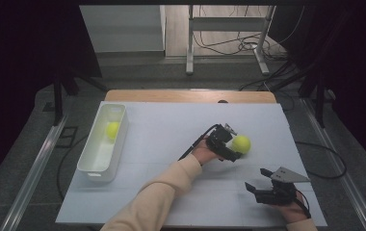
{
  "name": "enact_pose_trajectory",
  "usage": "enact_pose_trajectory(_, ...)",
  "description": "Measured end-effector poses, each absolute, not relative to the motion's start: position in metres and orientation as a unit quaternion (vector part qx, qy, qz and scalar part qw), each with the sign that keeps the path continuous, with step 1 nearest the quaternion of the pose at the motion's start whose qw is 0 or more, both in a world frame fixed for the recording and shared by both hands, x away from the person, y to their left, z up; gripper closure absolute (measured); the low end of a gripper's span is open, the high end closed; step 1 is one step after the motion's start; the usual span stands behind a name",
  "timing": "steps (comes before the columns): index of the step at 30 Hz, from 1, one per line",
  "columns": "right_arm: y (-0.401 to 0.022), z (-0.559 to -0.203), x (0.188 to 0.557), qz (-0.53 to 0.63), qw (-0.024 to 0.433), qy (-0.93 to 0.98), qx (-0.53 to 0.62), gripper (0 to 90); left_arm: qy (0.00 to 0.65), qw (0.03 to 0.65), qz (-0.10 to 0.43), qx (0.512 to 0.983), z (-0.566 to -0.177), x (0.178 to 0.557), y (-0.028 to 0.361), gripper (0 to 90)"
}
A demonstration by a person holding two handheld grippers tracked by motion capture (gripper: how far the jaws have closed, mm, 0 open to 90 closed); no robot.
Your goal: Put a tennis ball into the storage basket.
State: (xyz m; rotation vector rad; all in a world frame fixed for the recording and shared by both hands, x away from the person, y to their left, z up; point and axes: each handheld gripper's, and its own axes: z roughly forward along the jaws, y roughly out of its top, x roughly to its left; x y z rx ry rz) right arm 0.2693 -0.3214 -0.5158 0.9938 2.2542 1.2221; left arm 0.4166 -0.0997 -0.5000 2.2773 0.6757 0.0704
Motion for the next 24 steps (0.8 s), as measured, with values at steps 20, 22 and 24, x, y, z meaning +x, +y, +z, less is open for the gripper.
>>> enact_pose_trajectory(20, -0.323, -0.516, 0.269, 0.439, 0.193, 0.802, 0.357, 17.7, 0.257, 0.371, 0.028, 0.892, -0.508, 0.431, -0.119, 13.5)
enact_pose_trajectory(22, -0.323, -0.516, 0.269, 0.438, 0.193, 0.802, 0.357, 17.7, 0.260, 0.369, 0.028, 0.892, -0.509, 0.432, -0.121, 13.5)
enact_pose_trajectory(24, -0.323, -0.516, 0.269, 0.437, 0.194, 0.802, 0.357, 17.7, 0.261, 0.373, 0.025, 0.890, -0.509, 0.434, -0.123, 13.4)
